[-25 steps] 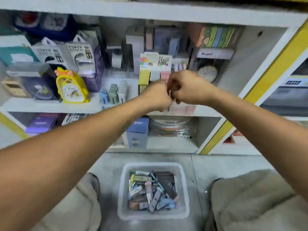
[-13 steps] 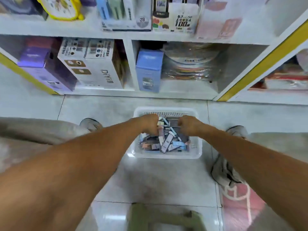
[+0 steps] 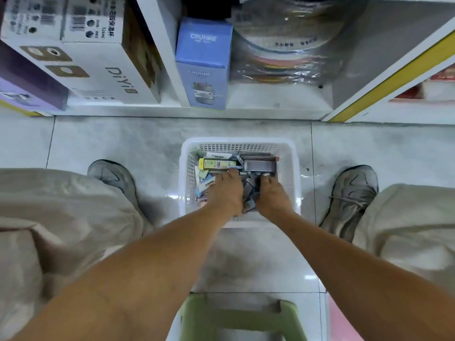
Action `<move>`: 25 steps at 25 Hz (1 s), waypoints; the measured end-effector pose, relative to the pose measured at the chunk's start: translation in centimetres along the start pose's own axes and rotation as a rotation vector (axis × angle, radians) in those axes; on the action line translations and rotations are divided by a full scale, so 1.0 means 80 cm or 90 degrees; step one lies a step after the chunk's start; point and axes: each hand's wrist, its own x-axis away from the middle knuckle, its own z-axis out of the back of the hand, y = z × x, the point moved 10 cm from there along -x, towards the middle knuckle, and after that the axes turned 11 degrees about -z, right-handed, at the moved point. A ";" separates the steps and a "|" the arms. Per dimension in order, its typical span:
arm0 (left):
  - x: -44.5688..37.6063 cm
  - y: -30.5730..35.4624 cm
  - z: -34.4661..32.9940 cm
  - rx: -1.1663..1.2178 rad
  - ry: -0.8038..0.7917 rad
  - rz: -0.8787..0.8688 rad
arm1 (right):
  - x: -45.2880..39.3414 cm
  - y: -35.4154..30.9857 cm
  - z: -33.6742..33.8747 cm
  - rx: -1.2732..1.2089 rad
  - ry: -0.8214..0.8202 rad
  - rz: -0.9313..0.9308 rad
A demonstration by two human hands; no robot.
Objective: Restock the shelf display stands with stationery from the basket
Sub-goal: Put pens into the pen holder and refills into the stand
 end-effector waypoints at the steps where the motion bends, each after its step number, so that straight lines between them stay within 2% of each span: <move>1: -0.003 0.001 0.002 -0.008 0.023 -0.005 | 0.001 -0.002 -0.004 0.000 0.003 0.005; 7: -0.013 -0.005 0.008 -0.110 0.028 -0.041 | -0.003 0.003 -0.009 -0.074 -0.024 -0.032; 10: -0.011 -0.011 0.003 -0.122 0.005 -0.049 | -0.004 0.010 0.005 -0.165 -0.008 -0.055; 15: -0.007 -0.016 0.030 -0.077 0.040 -0.091 | -0.005 0.040 0.028 -0.427 0.037 -0.213; 21: -0.014 0.002 0.071 -0.217 0.139 -0.163 | -0.014 0.041 0.012 -0.792 -0.007 -0.403; 25: -0.022 0.015 0.076 -0.204 0.171 -0.223 | -0.012 0.037 -0.007 -0.963 -0.051 -0.488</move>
